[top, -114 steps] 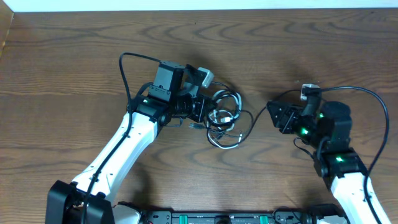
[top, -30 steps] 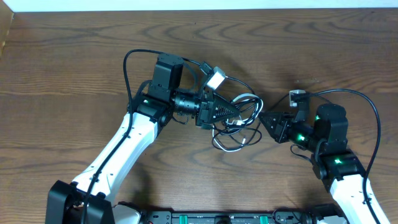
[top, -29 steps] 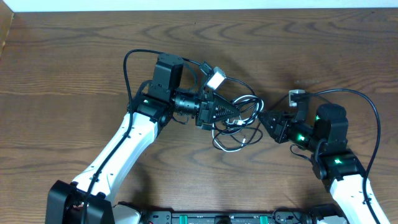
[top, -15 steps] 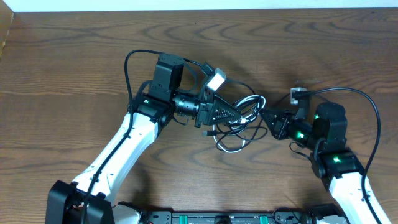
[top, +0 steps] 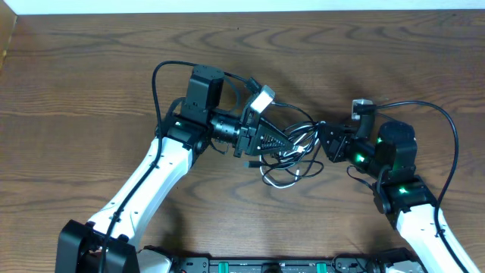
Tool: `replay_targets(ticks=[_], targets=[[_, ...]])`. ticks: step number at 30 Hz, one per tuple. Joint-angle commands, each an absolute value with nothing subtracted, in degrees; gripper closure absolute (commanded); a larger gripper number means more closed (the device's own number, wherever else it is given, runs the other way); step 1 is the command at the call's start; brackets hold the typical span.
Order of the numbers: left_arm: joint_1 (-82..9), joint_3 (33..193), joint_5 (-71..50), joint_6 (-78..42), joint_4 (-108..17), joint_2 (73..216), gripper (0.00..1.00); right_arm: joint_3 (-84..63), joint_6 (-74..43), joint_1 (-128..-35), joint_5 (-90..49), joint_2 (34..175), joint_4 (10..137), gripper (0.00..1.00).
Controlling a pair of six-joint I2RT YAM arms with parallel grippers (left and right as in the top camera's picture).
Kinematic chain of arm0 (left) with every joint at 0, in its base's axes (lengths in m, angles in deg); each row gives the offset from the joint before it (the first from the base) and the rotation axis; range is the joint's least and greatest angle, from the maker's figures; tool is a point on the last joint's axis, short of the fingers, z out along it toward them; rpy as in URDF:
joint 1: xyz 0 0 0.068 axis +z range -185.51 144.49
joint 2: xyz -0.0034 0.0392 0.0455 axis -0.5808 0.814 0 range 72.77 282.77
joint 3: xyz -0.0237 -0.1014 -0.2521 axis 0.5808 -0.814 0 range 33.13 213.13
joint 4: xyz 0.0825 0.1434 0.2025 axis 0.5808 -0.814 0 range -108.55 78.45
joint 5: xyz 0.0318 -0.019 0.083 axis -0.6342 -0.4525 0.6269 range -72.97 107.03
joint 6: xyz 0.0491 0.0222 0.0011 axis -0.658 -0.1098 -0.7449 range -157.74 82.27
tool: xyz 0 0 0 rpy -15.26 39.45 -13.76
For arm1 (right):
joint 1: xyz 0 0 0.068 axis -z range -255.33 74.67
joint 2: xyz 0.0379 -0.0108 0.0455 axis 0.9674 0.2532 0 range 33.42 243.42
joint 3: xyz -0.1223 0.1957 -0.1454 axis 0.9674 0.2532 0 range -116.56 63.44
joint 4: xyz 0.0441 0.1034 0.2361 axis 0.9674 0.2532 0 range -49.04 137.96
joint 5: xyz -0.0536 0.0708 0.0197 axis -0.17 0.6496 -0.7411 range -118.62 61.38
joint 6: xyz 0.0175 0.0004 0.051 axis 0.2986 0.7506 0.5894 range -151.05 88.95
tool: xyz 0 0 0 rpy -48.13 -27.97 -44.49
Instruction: Untangle cables
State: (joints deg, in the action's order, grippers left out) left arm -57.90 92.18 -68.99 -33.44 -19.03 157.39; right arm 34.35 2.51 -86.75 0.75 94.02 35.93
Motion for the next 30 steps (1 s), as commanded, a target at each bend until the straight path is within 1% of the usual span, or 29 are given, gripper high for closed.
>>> replay_targets(ticks=[1, 3, 4, 6, 8, 10, 14, 16, 18, 19, 20, 21, 22, 23, 24, 25, 27, 30], targets=[[-58.08, 92.33, -70.98, -33.62, -18.66, 156.34, 0.92, 34.31, 4.68, -89.44, -0.19, 94.31, 37.65, 0.87], [-58.08, 92.33, -70.5, -33.64, -18.66, 156.34, 0.92, 34.31, 3.56, -90.4, -2.73, 94.37, 41.89, 0.92], [-58.08, 92.33, -69.67, -33.62, -18.66, 156.34, 0.92, 34.31, 2.43, -90.64, -3.95, 94.39, 45.13, 0.99], [-58.08, 92.33, -65.1, -33.62, -18.68, 156.34, 0.93, 34.31, 0.26, -90.64, -4.63, 94.39, 51.27, 0.99], [-58.08, 92.33, -56.03, -33.59, -18.7, 156.34, 0.92, 34.31, -1.44, -90.64, -4.5, 94.2, 55.55, 0.99], [-58.08, 92.33, -47.18, -33.53, -18.75, 156.34, 0.92, 34.29, -2.64, -90.64, -4.48, 93.3, 57.04, 0.99], [-58.08, 92.33, -34.26, -32.72, -20.61, 156.34, 0.92, 34.27, -2.88, -90.51, -3.71, 90.11, 56.36, 0.99], [-58.08, 92.33, -30.21, -32.72, -22.77, 156.34, 0.92, 34.27, -2.95, -89.99, -0.59, 87.79, 54.18, 0.99], [-58.08, 92.33, -28.9, -32.74, -25.55, 156.36, 0.92, 34.27, -4.0, -89.33, 3.3, 85.06, 51.23, 0.99], [-58.08, 92.33, -28.75, -32.72, -27.08, 156.36, 0.85, 34.27, -3.93, -89.03, 4.44, 83.55, 49.83, 0.99], [-58.08, 92.33, -28.75, -32.72, -28.34, 156.36, 0.73, 34.27, -3.93, -88.9, 4.77, 82.28, 48.69, 0.99], [-58.08, 92.33, -28.75, -32.74, -29.5, 156.36, 0.49, 34.27, -3.91, -88.92, 4.75, 81.17, 47.6, 0.99], [-58.1, 92.33, -28.75, -32.72, -30.18, 156.36, 0.38, 34.27, -3.89, -88.92, 4.75, 80.62, 46.79, 0.99], [-58.1, 92.33, -28.77, -32.72, -30.83, 156.36, 0.18, 34.27, -3.91, -88.92, 4.64, 80.51, 46.26, 0.99], [-58.1, 92.33, -28.79, -32.72, -31.32, 156.36, 0.14, 34.27, -3.47, -88.92, 3.81, 80.56, 46.22, 0.99], [-58.1, 92.33, -28.82, -32.72, -31.73, 156.36, 0.14, 34.29, -1.79, -88.92, 1.93, 80.75, 46.33, 0.99], [-58.56, 92.33, -29.27, -32.74, -32.52, 156.36, 0.13, 34.29, 3.48, -88.92, -1.7, 81.87, 46.02, 0.99], [-60.66, 92.33, -30.45, -33.0, -32.52, 156.36, 0.13, 34.29, 5.49, -88.92, -2.42, 84.49, 42.11, 0.99]])
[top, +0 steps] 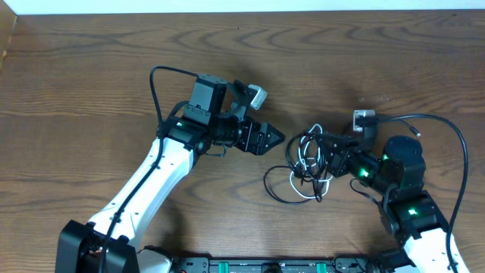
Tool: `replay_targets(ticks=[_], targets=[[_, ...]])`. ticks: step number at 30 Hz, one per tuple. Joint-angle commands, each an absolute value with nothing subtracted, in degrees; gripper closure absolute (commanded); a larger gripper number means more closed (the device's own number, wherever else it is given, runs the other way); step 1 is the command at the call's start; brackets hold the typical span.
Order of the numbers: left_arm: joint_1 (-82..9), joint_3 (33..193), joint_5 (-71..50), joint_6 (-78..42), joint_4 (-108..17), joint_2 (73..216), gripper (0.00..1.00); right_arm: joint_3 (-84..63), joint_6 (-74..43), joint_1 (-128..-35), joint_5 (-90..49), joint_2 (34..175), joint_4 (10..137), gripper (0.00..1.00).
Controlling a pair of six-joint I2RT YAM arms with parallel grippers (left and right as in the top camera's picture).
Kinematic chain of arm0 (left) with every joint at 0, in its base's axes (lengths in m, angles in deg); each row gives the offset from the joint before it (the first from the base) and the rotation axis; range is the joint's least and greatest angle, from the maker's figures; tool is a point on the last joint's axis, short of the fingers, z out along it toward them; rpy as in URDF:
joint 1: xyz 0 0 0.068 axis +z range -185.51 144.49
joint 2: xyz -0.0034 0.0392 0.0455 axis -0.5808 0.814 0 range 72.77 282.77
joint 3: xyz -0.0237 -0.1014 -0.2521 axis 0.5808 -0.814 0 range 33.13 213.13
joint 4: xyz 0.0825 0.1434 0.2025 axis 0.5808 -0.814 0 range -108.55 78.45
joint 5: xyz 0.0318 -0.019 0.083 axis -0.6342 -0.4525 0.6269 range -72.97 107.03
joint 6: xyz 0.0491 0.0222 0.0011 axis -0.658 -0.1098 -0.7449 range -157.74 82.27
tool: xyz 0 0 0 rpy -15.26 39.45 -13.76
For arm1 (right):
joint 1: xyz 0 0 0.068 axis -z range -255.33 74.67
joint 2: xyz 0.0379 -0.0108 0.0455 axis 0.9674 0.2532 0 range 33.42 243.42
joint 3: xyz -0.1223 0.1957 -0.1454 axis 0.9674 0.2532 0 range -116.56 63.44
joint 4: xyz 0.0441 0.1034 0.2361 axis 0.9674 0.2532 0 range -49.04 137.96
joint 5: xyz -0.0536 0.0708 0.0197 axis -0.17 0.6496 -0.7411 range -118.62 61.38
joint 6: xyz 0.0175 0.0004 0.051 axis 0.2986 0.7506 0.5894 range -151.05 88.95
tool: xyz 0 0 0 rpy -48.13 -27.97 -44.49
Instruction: Untangle cables
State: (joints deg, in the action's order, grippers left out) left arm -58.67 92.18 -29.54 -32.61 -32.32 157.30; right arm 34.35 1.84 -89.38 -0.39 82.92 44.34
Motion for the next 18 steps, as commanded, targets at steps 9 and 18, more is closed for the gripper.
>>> replay_targets(ticks=[9, 18], targets=[[-71.54, 92.31, -19.26, -36.19, -32.47, 158.37, 0.14, 34.29, 9.16, -89.92, -11.45, 95.86, 43.77, 0.99], [-72.46, 92.31, -19.31, -36.17, -32.5, 158.39, 0.15, 34.18, 14.12, -82.73, 17.64, 97.02, 16.56, 0.99]])
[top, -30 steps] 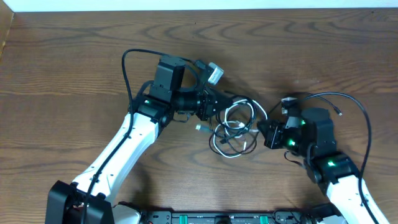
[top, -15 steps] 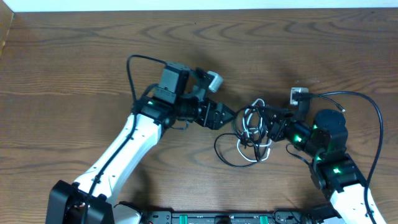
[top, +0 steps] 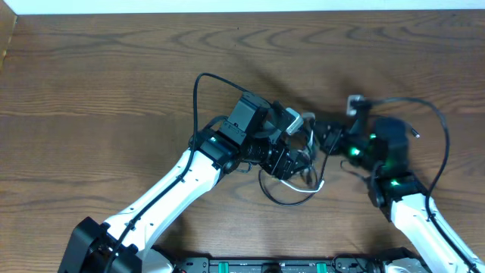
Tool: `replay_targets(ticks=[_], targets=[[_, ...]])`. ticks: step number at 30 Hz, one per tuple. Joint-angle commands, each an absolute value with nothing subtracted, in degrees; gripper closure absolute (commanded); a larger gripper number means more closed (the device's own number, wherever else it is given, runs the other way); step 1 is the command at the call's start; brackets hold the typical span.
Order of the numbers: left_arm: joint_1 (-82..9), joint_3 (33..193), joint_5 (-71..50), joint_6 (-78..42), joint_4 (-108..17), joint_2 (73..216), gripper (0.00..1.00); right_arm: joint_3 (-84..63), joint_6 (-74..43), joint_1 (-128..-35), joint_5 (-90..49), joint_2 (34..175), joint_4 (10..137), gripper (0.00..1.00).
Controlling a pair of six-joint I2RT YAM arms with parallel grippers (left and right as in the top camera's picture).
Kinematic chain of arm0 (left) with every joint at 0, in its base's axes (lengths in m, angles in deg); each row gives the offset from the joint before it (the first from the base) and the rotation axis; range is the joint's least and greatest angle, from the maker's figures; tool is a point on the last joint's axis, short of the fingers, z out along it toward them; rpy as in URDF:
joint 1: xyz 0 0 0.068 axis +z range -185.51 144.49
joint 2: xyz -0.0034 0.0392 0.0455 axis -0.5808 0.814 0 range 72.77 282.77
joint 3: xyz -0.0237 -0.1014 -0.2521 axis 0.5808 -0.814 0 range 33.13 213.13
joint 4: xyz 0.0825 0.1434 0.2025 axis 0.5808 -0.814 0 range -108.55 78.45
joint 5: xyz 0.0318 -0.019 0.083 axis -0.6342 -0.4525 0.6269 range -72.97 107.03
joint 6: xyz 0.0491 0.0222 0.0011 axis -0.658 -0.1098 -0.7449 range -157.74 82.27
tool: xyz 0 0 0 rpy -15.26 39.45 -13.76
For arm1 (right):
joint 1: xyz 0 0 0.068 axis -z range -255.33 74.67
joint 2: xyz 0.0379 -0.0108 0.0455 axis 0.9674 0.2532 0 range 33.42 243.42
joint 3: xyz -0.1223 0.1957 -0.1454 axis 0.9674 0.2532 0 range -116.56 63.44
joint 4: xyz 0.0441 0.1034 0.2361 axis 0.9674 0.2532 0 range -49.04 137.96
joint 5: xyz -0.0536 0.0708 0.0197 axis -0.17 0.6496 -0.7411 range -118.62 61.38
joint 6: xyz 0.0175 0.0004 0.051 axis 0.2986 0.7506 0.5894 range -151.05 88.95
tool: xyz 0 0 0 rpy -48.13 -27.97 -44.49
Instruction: Untangle cables
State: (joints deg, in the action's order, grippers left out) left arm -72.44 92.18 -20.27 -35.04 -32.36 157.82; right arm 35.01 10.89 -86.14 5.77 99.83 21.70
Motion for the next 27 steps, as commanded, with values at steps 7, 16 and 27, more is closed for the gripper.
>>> replay_targets(ticks=[7, 16, 27], targets=[[-72.46, 92.31, -19.31, -36.17, -30.75, 158.41, 0.15, 34.18, 0.59, -89.09, -16.5, 98.17, 42.02, 0.99], [-72.63, 92.31, -18.65, -35.1, -30.31, 158.48, 0.16, 33.06, 7.65, -86.23, 4.42, 96.01, 29.68, 0.99], [-76.35, 92.31, 4.74, -29.27, -26.05, 159.51, 0.27, 33.06, 10.73, -85.4, 2.1, 96.01, 33.94, 0.99]])
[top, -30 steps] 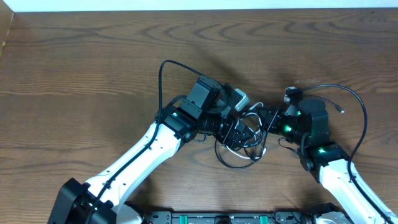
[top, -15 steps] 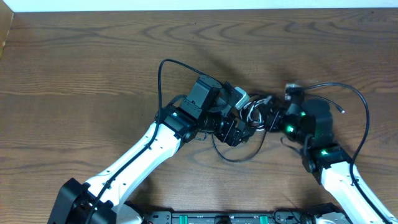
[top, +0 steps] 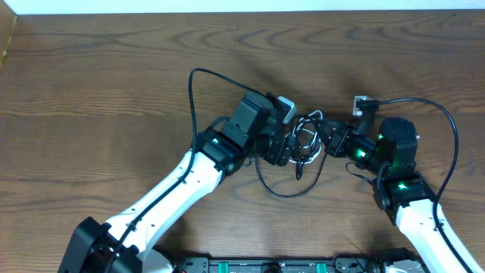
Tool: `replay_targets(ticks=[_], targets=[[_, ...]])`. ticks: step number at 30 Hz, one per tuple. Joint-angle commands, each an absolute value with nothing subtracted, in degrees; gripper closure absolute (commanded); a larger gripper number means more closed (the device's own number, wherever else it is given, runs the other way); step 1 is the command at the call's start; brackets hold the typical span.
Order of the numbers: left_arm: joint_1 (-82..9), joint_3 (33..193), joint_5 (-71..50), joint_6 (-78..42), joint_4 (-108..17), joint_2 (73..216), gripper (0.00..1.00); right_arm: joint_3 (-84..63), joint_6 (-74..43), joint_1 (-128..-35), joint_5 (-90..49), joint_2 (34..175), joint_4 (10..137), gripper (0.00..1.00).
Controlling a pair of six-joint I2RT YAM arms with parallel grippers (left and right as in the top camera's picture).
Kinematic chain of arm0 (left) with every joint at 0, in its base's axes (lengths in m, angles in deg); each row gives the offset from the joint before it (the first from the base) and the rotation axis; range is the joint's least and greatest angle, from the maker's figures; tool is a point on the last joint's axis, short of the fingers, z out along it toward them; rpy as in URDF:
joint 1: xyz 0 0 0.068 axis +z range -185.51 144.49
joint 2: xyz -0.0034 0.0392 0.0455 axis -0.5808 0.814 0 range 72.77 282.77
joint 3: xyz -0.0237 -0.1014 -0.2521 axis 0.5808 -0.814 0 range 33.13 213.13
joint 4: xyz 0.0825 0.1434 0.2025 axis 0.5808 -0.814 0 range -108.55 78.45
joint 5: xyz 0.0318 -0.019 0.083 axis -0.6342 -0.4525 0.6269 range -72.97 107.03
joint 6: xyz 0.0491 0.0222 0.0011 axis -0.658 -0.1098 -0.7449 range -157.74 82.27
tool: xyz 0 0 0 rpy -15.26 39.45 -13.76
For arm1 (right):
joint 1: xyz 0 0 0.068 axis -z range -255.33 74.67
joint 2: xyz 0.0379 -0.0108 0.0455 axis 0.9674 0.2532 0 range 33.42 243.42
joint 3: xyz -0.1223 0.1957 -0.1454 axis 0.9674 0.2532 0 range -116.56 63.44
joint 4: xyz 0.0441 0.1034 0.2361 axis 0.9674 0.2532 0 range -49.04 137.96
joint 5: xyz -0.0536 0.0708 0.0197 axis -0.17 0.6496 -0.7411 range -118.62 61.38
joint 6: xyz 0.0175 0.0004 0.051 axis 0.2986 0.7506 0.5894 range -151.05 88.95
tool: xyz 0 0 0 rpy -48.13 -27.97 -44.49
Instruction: Untangle cables
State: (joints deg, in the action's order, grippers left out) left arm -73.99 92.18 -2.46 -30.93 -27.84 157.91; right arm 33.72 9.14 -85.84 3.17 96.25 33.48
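Note:
A tangle of black and white cables (top: 305, 139) hangs bunched between my two grippers at the table's middle. A black loop (top: 282, 189) trails from it toward the near edge. My left gripper (top: 289, 145) meets the tangle's left side and looks shut on strands there. From the right, my right gripper (top: 326, 140) is shut on the tangle's other side. The fingertips are partly hidden by the strands.
The wooden table (top: 91, 76) stretches bare to the left and far side. Each arm's own black lead arcs above it: the left lead (top: 192, 91) and the right lead (top: 453, 136). A black rail (top: 265, 267) runs along the near edge.
The tangle has shifted slightly right and bunched tighter between the grippers. The right gripper sits a little lower and farther right; the trailing loop now hangs narrower below the left gripper.
Both grippers first met at the tangle. Then the left gripper stood off to the left, shut and free, while the right held the bundle nearer the front. The left gripper then came back onto the bundle, and now both hold it between them.

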Motion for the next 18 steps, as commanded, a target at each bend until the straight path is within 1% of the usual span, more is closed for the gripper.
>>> replay_targets(ticks=[1, 4, 9, 13, 18], targets=[[-77.05, 92.31, 4.71, -29.27, -25.17, 160.07, 0.27, 33.06, 10.82, -85.38, 1.8, 96.01, 34.31, 0.99], [-79.04, 92.31, 4.71, -29.16, -22.86, 163.16, 0.27, 33.06, 10.97, -85.38, 1.64, 96.01, 34.57, 0.99], [-79.32, 92.31, 4.67, -22.73, -20.98, 168.07, 0.28, 33.06, 10.97, -85.38, 1.47, 96.01, 34.66, 0.99], [-79.32, 92.31, 4.65, -19.76, -19.51, 168.58, 0.28, 33.06, 11.04, -85.38, 0.2, 96.01, 35.31, 0.99], [-79.58, 92.31, 4.65, -19.08, -18.51, 168.58, 0.28, 33.06, 11.15, -85.38, -0.28, 96.03, 36.82, 0.99]])
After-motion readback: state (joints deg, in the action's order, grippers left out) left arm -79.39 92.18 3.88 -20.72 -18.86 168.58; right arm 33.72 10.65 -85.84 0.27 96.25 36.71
